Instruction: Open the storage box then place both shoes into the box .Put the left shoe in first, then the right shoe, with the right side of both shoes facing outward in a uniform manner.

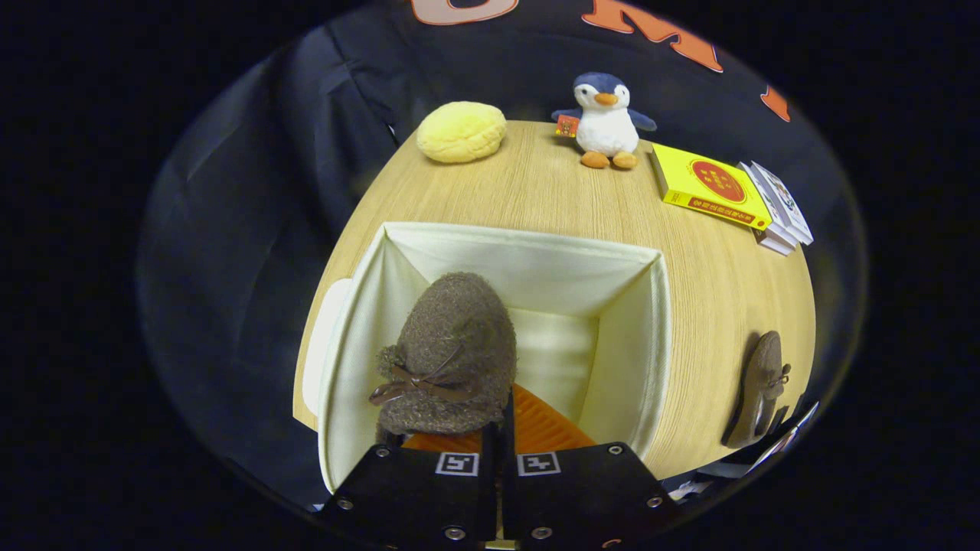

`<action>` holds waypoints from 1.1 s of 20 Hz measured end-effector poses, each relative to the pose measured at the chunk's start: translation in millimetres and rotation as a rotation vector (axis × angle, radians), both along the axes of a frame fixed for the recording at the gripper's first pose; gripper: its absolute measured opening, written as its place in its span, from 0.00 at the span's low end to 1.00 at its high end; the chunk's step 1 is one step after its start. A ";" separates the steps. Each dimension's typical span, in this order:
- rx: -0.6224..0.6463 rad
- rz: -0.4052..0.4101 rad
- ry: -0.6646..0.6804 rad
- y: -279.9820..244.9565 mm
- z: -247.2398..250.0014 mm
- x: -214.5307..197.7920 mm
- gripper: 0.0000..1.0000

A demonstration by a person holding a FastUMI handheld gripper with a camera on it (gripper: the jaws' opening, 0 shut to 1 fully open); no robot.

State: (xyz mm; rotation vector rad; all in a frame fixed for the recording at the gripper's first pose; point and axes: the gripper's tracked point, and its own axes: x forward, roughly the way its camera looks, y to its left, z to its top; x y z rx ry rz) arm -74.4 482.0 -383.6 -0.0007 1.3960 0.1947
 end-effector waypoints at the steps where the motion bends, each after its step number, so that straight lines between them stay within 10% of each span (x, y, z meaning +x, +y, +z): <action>1: -0.003 -0.019 0.016 1.4 -4.8 -0.7 0.04; 16: 0.189 0.144 0.162 18.8 8.0 -47.5 0.22; 22: 0.311 0.184 0.009 -38.6 68.3 -35.1 0.52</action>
